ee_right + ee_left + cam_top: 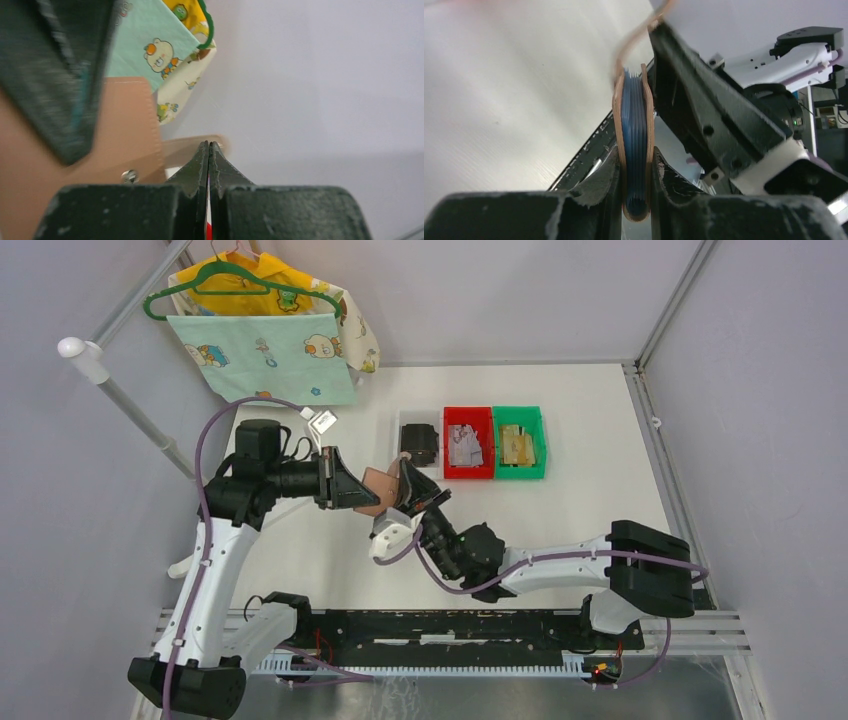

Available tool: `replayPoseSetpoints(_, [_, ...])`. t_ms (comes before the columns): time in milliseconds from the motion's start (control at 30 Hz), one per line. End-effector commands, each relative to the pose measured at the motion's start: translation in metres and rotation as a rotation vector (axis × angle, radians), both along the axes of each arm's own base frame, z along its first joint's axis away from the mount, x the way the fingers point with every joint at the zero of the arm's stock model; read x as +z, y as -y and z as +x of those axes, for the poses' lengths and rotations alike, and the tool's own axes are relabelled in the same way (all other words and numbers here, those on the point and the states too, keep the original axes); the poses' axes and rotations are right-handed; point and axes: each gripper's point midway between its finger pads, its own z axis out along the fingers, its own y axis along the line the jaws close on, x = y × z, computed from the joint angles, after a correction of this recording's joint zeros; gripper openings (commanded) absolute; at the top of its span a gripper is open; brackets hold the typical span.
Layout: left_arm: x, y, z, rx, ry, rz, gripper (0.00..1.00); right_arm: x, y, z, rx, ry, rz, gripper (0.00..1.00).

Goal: Take the credit cards out of the card holder
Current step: Open the card holder.

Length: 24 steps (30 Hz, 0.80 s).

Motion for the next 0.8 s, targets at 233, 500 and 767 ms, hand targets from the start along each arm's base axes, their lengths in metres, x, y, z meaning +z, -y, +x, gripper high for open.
replayPoseSetpoints(233, [0.010, 0.002, -0.027, -0.116, 0.058, -0.024, 0.02, 0.043, 0.033, 0.035, 0.014, -0.179, 0.308, 0.00])
replayPoseSetpoints(500, [-0.002, -0.008, -0.032, -0.233, 0.285, 0.095, 0.02, 0.045, 0.023, 0.031, 0.499, -0.634, 0.404, 0.47])
replayPoseSetpoints(767, [0.011, -0.007, -0.033, -0.323, 0.412, 0.096, 0.02, 0.029, 0.056, -0.020, 0.796, -0.795, 0.385, 0.86])
